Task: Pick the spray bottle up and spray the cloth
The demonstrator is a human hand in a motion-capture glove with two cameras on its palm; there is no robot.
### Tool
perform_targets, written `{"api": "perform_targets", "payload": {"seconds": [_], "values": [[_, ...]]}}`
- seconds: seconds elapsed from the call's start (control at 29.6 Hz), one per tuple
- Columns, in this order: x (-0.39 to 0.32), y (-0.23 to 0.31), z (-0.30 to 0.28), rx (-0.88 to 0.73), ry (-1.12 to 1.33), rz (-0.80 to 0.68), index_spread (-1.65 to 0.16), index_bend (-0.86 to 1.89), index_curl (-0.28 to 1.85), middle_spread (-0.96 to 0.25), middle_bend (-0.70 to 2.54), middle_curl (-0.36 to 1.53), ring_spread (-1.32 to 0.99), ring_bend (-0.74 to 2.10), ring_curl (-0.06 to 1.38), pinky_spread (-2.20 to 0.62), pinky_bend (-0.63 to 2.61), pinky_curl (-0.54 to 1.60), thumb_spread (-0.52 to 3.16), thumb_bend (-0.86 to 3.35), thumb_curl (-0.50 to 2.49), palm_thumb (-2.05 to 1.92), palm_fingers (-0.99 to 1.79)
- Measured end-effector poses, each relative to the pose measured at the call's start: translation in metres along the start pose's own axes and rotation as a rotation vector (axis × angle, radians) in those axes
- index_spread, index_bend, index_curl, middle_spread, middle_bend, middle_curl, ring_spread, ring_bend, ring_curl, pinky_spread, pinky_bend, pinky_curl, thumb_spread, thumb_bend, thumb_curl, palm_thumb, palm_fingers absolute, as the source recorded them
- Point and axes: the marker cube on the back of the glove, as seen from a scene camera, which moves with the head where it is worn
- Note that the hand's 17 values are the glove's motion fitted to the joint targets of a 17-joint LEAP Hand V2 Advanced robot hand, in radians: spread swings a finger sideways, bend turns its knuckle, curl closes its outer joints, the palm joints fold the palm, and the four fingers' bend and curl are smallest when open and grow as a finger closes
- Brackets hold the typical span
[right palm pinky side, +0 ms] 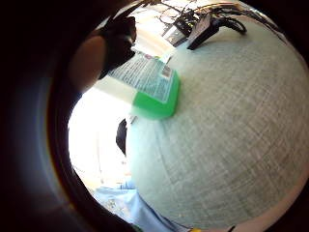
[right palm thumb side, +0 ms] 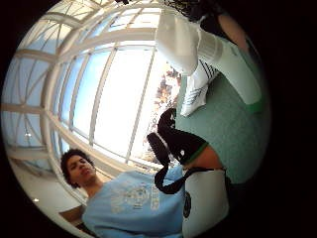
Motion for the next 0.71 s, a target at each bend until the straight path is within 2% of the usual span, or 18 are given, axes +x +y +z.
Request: {"api": "perform_targets", "payload": {"seconds": [0.17, 0.61, 0.71], "values": [[0.016, -0.02, 0.01, -0.034, -0.018, 0.041, -0.39, 0.14, 0.32, -0.08, 0.19, 0.38, 0.01, 0.2, 0.3, 0.23, 0.21, 0.34, 0.98, -0.02, 0.29, 0.53, 0.61], [0.027, -0.05, 0.036, -0.061, -0.008, 0.018, -0.39, 0.14, 0.3, -0.08, 0.19, 0.38, 0.01, 0.21, 0.31, 0.23, 0.22, 0.35, 0.94, -0.03, 0.3, 0.55, 0.6], [0.028, -0.053, 0.04, -0.041, -0.008, 0.011, -0.39, 0.16, 0.3, -0.09, 0.19, 0.38, 0.0, 0.24, 0.31, 0.24, 0.21, 0.35, 0.93, -0.02, 0.31, 0.58, 0.68]]}}
